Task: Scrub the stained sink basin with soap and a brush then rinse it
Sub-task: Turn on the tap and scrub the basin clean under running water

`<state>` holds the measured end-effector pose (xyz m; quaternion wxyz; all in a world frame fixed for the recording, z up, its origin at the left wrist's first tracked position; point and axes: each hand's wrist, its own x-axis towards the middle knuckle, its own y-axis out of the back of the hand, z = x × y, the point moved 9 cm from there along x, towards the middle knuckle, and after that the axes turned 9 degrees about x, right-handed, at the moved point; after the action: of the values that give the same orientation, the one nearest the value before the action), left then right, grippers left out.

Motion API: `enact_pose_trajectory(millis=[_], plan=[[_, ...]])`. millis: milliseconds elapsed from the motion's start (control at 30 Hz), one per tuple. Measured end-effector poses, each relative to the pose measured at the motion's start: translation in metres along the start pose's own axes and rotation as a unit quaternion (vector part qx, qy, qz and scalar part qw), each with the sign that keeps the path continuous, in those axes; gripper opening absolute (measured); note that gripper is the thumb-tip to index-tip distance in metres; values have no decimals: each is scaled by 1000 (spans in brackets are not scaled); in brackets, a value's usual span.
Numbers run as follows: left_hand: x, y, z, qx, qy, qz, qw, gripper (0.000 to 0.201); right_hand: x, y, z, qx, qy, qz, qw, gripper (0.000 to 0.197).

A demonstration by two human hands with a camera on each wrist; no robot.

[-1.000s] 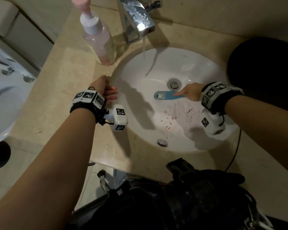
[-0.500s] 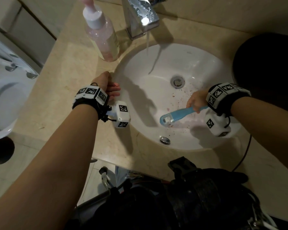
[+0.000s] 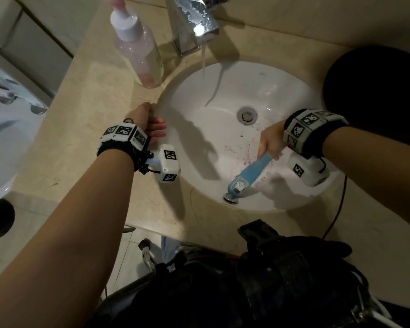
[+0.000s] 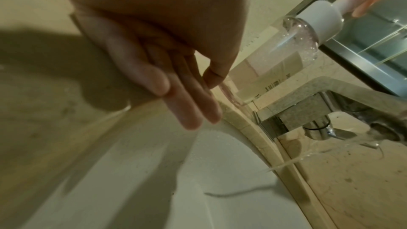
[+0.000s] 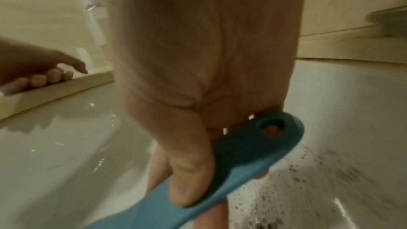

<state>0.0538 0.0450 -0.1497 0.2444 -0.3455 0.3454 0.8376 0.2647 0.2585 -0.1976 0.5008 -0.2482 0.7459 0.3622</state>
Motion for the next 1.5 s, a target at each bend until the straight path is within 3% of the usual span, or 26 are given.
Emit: enact_pose_trajectory(millis=[67, 200, 333, 433, 500, 567, 600, 633, 767, 900, 1000, 1033, 1100, 1167, 1267, 1333, 1500], plan=[[0, 0, 0, 4, 0, -1, 1000, 37, 3, -2, 4, -41, -32, 11, 999, 49], [1, 0, -1, 8, 3, 0, 1000, 37, -7, 37, 19, -56, -95, 208, 972, 34], [3, 1, -1, 5, 4, 2, 1000, 38, -7, 53, 23, -62, -92, 252, 961, 26], [3, 1, -2, 6, 2, 3, 1000, 38, -12, 48, 8, -46, -32, 217, 975, 36], [3, 0, -2, 6, 1, 1, 1000, 38, -8, 31, 2, 17, 9, 116, 993, 42], [2, -1, -2, 7, 3, -2, 1000, 39, -4, 2, 3, 45, 2, -25, 999, 47], [2, -1, -1, 7, 4, -4, 1000, 39, -1, -7, 9, 47, -20, -61, 997, 50], [2, -1, -1, 7, 4, -4, 1000, 39, -2, -9, 15, 41, -52, -59, 996, 48], [2, 1, -2, 5, 5, -1, 1000, 37, -9, 23, 25, -47, -109, 177, 977, 33], [3, 0, -2, -1, 5, 2, 1000, 36, -6, 35, 23, -85, -89, 219, 968, 31], [3, 0, -2, -2, 3, 4, 1000, 36, -23, 54, 9, -82, -52, 288, 953, 32], [3, 0, -2, -1, 2, 4, 1000, 35, -27, 55, 5, -65, -32, 284, 956, 33], [2, 0, -2, -2, 1, 0, 1000, 35, -27, 43, 3, -48, -16, 208, 977, 33], [2, 0, -2, -4, 2, -1, 1000, 35, -19, 25, 4, -50, -26, 133, 990, 34], [2, -1, -2, -7, 2, -3, 1000, 35, -8, 4, 3, -39, -46, 84, 995, 41], [3, -1, -2, -11, 2, -4, 1000, 36, -1, -4, 3, -75, -50, 83, 992, 44], [3, -1, -1, -12, 2, -3, 1000, 37, 2, 20, 15, -73, -107, 191, 973, 34]])
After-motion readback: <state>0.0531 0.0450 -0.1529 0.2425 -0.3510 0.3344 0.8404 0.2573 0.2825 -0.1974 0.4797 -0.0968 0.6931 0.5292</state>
